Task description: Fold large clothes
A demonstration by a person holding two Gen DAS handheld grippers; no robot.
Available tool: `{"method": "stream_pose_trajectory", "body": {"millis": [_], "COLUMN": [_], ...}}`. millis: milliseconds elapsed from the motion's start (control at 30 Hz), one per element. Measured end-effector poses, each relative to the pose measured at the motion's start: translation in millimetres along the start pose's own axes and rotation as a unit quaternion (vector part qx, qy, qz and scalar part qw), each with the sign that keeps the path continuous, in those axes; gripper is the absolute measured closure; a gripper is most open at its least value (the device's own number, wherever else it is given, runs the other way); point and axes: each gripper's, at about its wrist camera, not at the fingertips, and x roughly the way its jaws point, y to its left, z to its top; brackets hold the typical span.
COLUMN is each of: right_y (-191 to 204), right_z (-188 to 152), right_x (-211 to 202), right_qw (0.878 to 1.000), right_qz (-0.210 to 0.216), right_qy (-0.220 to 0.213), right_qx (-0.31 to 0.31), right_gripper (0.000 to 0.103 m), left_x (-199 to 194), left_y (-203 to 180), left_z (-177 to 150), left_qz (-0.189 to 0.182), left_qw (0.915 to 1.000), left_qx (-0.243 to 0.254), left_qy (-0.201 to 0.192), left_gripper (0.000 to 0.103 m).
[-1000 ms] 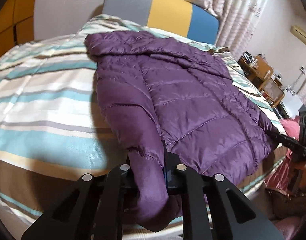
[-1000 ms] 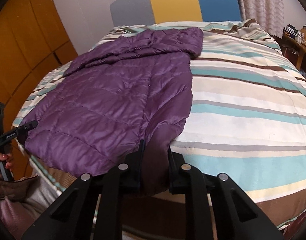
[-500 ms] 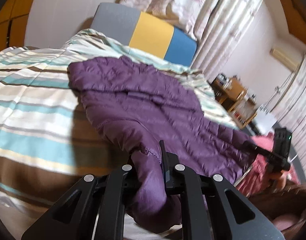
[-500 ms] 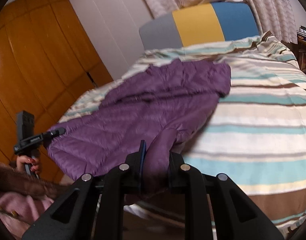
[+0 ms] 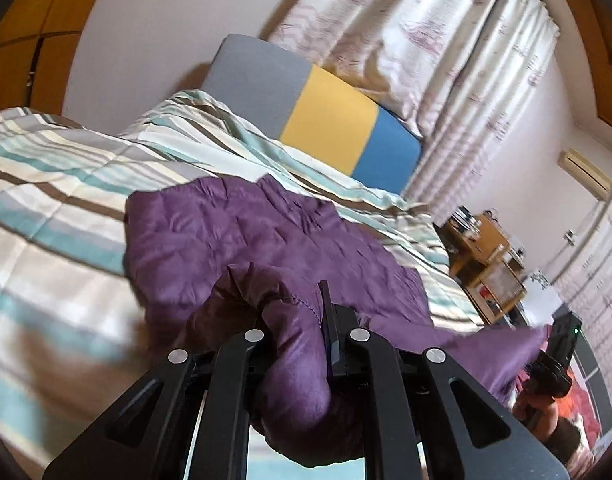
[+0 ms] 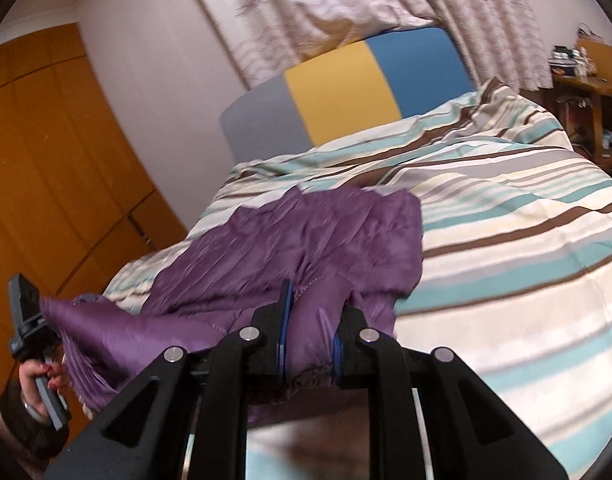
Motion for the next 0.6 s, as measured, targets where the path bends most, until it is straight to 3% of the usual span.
{"method": "stream_pose_trajectory", "body": {"millis": [367, 500, 600], "right_y": [-23, -34, -42], "right_z": [31, 29, 25], "right_x": [96, 126, 140], "right_qw": [0.998, 0.997, 0.995], "right_qz": [-0.053, -0.061, -0.063], "right_qy": [0.017, 0.035, 0.043], "right_qx": [0.023, 0.038, 0.057], "right_gripper": [0.088, 0.087, 0.082], "left_x": [83, 100, 101], "left_y": [31, 45, 47], "left_z": [27, 22, 18], "left_qz": [0.078, 0.09, 0.081], "left_qw": [0.996, 0.9942, 0.9952], "left_qx": [0.024, 0.021, 0.024], "left_qy": [0.036, 0.056, 0.05], "left_gripper": [0.092, 0.09, 0.085]}}
